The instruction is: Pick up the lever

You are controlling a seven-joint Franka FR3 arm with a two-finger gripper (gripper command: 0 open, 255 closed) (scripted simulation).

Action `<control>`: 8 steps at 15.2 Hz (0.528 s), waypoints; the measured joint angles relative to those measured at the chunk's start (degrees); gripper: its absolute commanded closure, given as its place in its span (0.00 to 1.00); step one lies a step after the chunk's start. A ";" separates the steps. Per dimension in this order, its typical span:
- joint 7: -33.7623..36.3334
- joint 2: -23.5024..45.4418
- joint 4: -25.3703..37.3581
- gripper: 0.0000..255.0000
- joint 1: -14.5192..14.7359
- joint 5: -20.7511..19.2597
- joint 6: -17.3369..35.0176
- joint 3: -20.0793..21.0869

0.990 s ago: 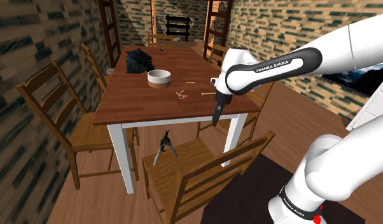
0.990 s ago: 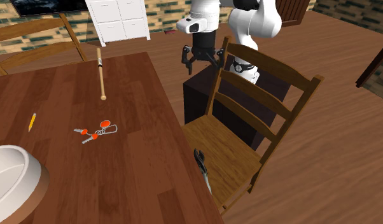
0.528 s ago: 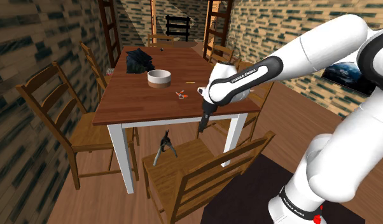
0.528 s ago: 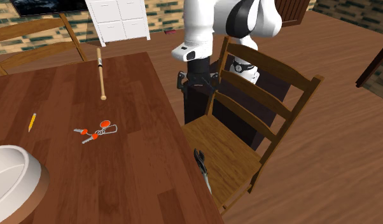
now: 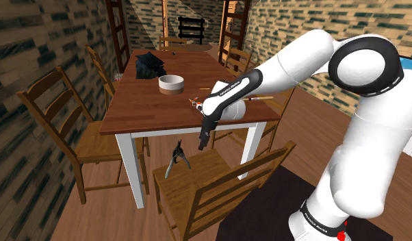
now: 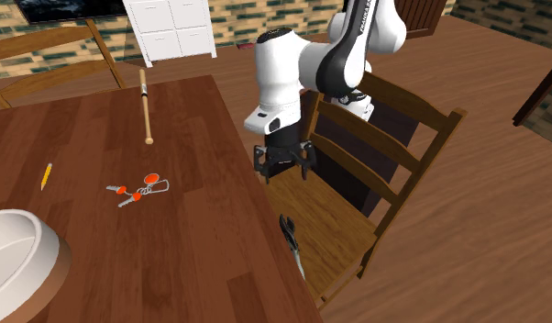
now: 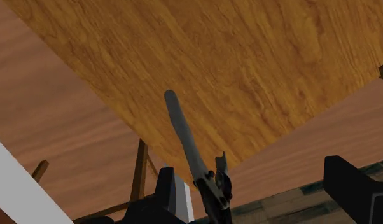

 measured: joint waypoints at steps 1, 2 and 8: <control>-2.46 2.34 2.05 0.00 -0.28 1.80 -1.44 0.67; -4.59 4.34 3.31 0.00 -0.29 3.34 -0.76 1.50; -16.17 16.35 13.61 0.00 -1.53 10.77 3.80 5.43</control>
